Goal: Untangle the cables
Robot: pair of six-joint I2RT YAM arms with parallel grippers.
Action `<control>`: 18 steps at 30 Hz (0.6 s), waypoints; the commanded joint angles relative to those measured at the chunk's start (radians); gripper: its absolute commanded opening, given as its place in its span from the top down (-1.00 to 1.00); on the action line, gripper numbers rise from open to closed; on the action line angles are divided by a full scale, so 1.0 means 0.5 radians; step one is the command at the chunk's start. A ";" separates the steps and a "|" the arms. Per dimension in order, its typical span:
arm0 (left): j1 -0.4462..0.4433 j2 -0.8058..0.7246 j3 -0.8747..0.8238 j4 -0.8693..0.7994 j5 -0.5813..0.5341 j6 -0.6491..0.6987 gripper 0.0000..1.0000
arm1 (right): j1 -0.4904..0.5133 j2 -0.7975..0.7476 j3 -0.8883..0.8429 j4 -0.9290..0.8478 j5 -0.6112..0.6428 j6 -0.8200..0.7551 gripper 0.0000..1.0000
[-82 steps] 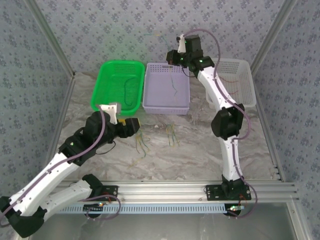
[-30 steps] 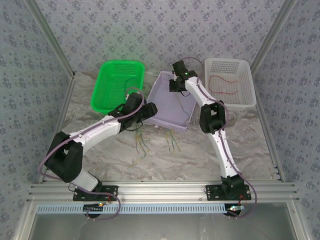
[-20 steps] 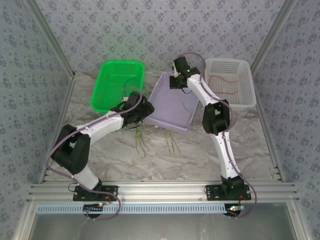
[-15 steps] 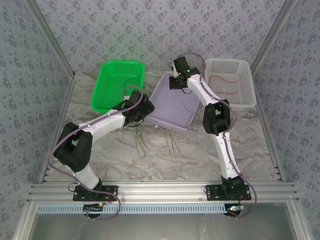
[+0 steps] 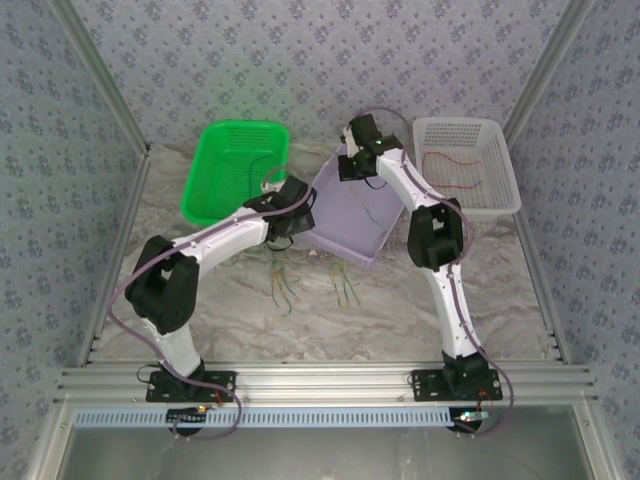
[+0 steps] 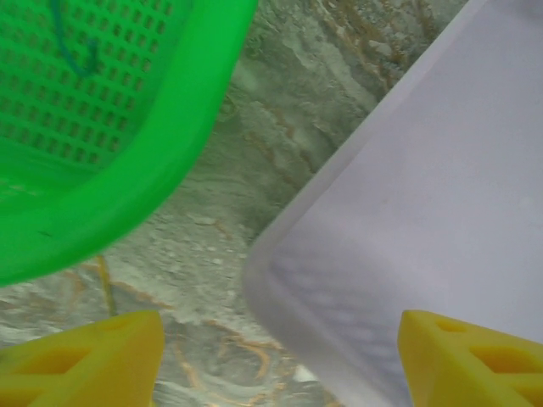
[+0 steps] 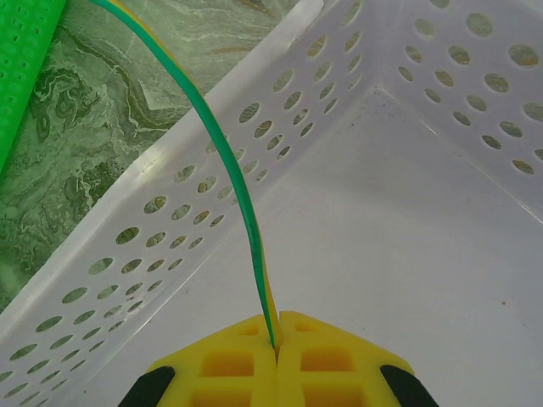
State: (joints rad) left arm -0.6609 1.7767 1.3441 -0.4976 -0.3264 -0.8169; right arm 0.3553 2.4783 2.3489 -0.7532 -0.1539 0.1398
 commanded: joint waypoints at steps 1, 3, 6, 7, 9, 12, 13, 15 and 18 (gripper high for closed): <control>0.056 -0.038 0.137 -0.094 -0.045 0.498 -0.56 | -0.016 -0.073 0.012 -0.067 -0.091 -0.053 1.00; 0.124 0.048 0.236 -0.068 0.181 0.691 -0.54 | -0.015 -0.069 0.015 -0.059 -0.102 -0.047 1.00; 0.194 0.191 0.373 -0.017 0.469 0.943 -0.44 | -0.018 -0.062 0.028 -0.070 -0.115 -0.037 1.00; 0.202 0.236 0.431 -0.018 0.537 1.016 -0.40 | -0.018 -0.059 0.030 -0.071 -0.115 -0.040 1.00; 0.202 0.322 0.577 -0.083 0.597 1.119 -0.36 | -0.023 -0.057 0.027 -0.075 -0.117 -0.040 1.00; 0.204 0.436 0.758 -0.160 0.595 1.219 -0.27 | -0.029 -0.059 0.024 -0.076 -0.129 -0.037 1.00; 0.206 0.489 0.822 -0.192 0.571 1.240 -0.23 | -0.027 -0.062 0.022 -0.075 -0.136 -0.034 1.00; 0.212 0.573 0.925 -0.244 0.560 1.275 -0.19 | -0.031 -0.064 0.018 -0.071 -0.142 -0.031 1.00; 0.219 0.673 1.014 -0.264 0.530 1.314 -0.19 | -0.030 -0.065 0.018 -0.070 -0.152 -0.028 1.00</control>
State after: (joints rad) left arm -0.5545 2.0789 1.7962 -0.5766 -0.0669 -0.2264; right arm 0.3470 2.4783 2.3489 -0.7559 -0.2073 0.1375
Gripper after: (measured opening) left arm 0.596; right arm 0.058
